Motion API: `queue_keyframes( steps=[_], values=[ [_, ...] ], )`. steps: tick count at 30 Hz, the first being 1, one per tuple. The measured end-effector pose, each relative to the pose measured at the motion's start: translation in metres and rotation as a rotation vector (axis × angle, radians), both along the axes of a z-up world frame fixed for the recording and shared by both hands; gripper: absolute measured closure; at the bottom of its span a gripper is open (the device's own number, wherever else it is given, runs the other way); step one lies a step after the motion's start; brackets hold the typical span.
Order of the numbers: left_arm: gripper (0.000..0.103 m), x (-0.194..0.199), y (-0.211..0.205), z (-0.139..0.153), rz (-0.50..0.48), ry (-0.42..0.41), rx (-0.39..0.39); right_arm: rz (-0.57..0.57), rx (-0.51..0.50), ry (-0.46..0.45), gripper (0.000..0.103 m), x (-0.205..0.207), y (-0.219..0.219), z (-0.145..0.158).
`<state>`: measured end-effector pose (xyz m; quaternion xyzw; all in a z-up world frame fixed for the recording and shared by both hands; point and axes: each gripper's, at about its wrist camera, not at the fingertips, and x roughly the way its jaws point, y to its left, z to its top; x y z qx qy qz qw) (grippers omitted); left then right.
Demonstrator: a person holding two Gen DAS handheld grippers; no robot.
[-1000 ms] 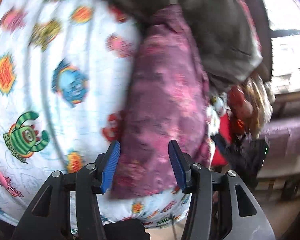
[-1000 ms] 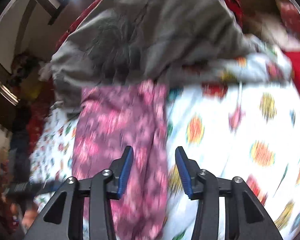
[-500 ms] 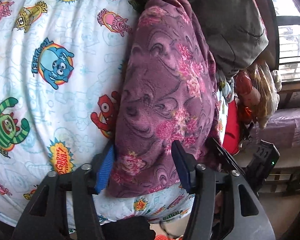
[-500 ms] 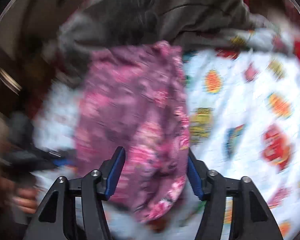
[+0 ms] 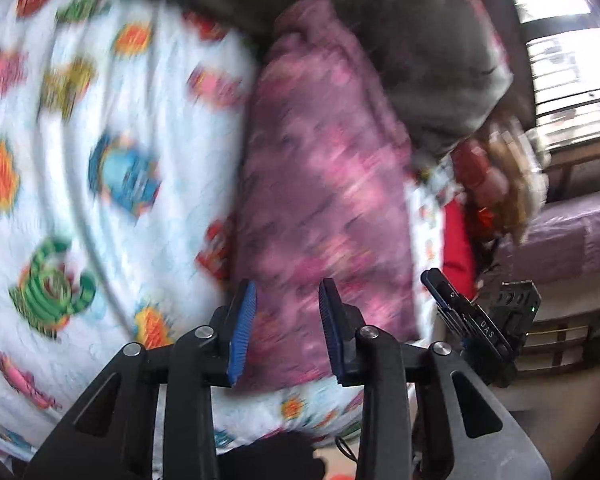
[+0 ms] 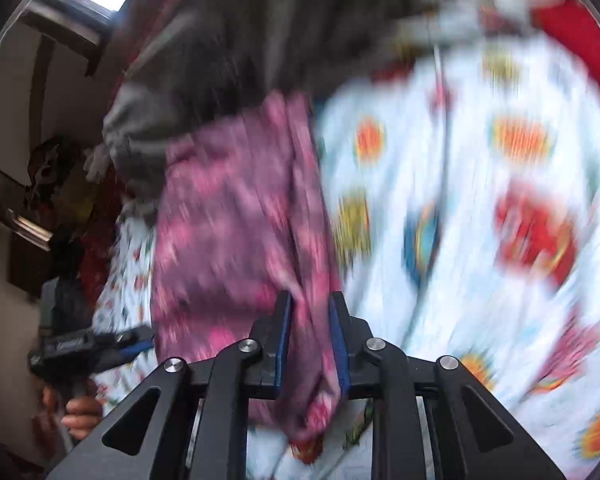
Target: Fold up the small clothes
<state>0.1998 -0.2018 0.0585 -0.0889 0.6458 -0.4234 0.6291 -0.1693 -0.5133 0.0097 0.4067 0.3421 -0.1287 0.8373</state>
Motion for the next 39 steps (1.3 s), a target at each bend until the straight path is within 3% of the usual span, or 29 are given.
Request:
queue_keyframes(
  steps=[3,6,7,9,10,12,15,17,19,22,24,25,28,30,31,32,34,36,39],
  values=[
    [0.071,0.005,-0.020,0.019,0.015,-0.061,-0.032,0.009,-0.086,-0.123,0.075,0.014,-0.003,0.032],
    [0.069,0.008,-0.045,0.012,0.013,-0.137,0.044,0.047,-0.124,-0.157,0.075,0.041,0.000,0.035],
    [0.069,0.010,-0.053,0.000,0.008,-0.146,0.095,0.050,-0.144,-0.137,0.075,0.053,0.000,0.028],
    [0.070,0.015,-0.058,-0.020,-0.003,-0.134,0.149,0.072,-0.172,0.022,0.076,0.072,0.002,-0.001],
    [0.072,0.017,-0.057,-0.024,-0.008,-0.124,0.150,0.094,-0.178,0.101,0.079,0.079,0.004,-0.014],
    [0.072,0.022,-0.050,-0.018,-0.014,-0.096,0.089,0.108,-0.200,0.100,0.077,0.080,0.003,-0.017],
    [0.071,0.043,-0.044,-0.004,0.017,-0.079,0.009,0.076,-0.157,0.045,0.071,0.084,-0.016,0.008],
    [0.062,0.059,-0.049,0.001,0.054,-0.075,-0.009,0.030,-0.112,0.007,0.045,0.095,-0.036,0.017],
    [0.057,0.072,-0.059,-0.002,0.080,-0.048,-0.001,-0.014,-0.098,0.015,0.042,0.112,-0.051,0.018],
    [0.058,0.086,-0.076,-0.008,0.065,-0.017,0.015,-0.056,-0.097,0.103,0.043,0.151,-0.067,0.005],
    [0.057,0.089,-0.087,-0.005,0.064,-0.075,0.033,-0.028,-0.072,0.105,0.080,0.167,-0.070,0.001],
    [0.057,0.092,-0.091,-0.005,0.072,-0.104,0.042,-0.014,-0.088,0.064,0.094,0.173,-0.070,0.006],
    [0.057,0.104,-0.102,-0.025,0.123,-0.128,0.123,-0.044,-0.121,-0.016,0.094,0.175,-0.076,0.013],
    [0.057,0.115,-0.104,-0.051,0.143,-0.031,0.148,-0.059,-0.094,0.090,0.093,0.181,-0.083,-0.011],
    [0.057,0.119,-0.098,-0.054,0.171,0.009,0.123,-0.045,-0.072,0.140,0.091,0.177,-0.085,-0.028],
    [0.059,0.121,-0.093,-0.050,0.184,0.028,0.105,-0.050,-0.059,0.133,0.088,0.175,-0.087,-0.032],
    [0.061,0.118,-0.078,-0.036,0.170,0.030,0.062,-0.071,-0.061,0.108,0.079,0.166,-0.089,-0.019],
    [0.062,0.106,-0.061,-0.021,0.150,0.009,0.006,-0.060,-0.134,0.093,0.078,0.153,-0.083,0.000],
    [0.060,0.075,-0.043,-0.016,0.122,-0.031,-0.020,0.050,-0.192,-0.042,0.078,0.133,-0.058,0.023]
  ],
)
